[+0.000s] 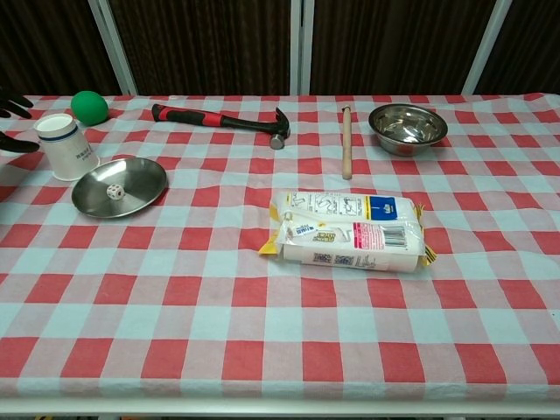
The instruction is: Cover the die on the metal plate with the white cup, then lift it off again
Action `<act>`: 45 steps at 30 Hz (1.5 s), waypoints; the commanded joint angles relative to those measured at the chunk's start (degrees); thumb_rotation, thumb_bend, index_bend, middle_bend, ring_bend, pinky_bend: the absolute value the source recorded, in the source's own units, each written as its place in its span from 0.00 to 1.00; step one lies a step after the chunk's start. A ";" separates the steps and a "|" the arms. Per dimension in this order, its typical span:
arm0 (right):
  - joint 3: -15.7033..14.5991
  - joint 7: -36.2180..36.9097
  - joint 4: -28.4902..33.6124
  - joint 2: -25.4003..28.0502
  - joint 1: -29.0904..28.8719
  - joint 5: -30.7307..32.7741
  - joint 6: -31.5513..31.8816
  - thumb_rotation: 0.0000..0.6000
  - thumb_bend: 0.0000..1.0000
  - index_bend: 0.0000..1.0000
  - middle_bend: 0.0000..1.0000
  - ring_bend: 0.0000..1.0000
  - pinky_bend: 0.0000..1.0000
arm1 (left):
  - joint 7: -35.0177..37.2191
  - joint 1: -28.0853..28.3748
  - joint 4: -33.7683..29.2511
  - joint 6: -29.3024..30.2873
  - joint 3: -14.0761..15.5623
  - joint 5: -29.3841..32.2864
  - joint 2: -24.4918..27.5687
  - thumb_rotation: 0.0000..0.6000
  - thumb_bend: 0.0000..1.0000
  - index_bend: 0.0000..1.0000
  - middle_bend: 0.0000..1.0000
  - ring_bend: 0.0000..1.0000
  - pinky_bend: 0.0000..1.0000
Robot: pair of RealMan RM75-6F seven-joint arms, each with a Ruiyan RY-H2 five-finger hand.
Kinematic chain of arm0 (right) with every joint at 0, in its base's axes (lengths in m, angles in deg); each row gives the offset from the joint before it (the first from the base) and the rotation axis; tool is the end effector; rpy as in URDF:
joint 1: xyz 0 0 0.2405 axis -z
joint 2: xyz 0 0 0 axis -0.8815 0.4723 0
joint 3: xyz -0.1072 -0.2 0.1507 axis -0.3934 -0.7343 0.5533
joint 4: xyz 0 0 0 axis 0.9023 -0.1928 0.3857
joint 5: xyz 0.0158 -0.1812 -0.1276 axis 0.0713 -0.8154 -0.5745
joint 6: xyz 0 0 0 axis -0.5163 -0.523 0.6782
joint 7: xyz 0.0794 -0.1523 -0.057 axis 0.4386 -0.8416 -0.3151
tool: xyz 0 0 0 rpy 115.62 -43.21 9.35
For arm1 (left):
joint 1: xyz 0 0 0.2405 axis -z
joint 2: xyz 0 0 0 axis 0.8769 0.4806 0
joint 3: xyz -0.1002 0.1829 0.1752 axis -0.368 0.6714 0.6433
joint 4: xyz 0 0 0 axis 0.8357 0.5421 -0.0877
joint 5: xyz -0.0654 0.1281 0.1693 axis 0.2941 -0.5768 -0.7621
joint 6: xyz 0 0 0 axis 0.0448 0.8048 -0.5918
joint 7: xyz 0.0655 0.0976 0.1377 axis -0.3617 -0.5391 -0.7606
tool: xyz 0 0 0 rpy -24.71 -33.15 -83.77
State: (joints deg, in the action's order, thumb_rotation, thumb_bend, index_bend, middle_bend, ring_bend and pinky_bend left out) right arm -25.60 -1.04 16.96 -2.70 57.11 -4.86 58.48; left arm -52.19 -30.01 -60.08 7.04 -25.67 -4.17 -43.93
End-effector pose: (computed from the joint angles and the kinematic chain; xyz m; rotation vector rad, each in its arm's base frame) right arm -0.3314 -0.2162 0.1772 1.4606 -0.8436 0.8580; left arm -0.3556 0.4306 0.0232 -1.0276 -1.5478 -1.0887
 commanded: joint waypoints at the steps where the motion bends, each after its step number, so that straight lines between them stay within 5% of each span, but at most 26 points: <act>1: 0.02 -0.38 0.26 0.05 0.08 0.22 -0.03 1.00 0.23 0.06 0.08 0.00 0.04 | 6.23 2.69 5.82 -3.79 0.04 -2.83 -3.70 1.00 0.12 0.25 0.22 0.13 0.25; 18: 0.31 -1.89 1.27 0.11 -0.32 1.22 -1.17 1.00 0.23 0.06 0.08 0.00 0.04 | 15.97 5.41 14.70 -6.59 0.21 -5.44 -7.71 1.00 0.12 0.31 0.23 0.13 0.25; 28: 0.37 -1.98 1.39 0.06 -0.43 1.23 -1.26 1.00 0.23 0.06 0.07 0.00 0.04 | 17.63 5.80 16.37 -5.84 -0.07 -5.74 -8.42 1.00 0.29 0.51 0.34 0.16 0.25; 39: 0.29 -2.42 1.75 0.01 -0.53 1.00 -1.35 1.00 0.23 0.06 0.08 0.00 0.04 | 14.85 3.28 1.61 5.06 2.49 -11.63 -1.72 1.00 0.30 0.52 0.35 0.17 0.25; 45: 0.30 -2.49 1.80 0.05 -0.52 1.15 -1.42 1.00 0.23 0.06 0.08 0.00 0.04 | 10.37 3.06 -4.95 5.87 3.47 -11.82 0.86 1.00 0.30 0.52 0.35 0.17 0.25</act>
State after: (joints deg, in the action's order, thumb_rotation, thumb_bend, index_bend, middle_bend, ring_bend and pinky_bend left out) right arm -25.30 -3.51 18.75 -2.66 56.60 -3.73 57.08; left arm -39.84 -26.65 -63.42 12.29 -22.72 -15.93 -44.21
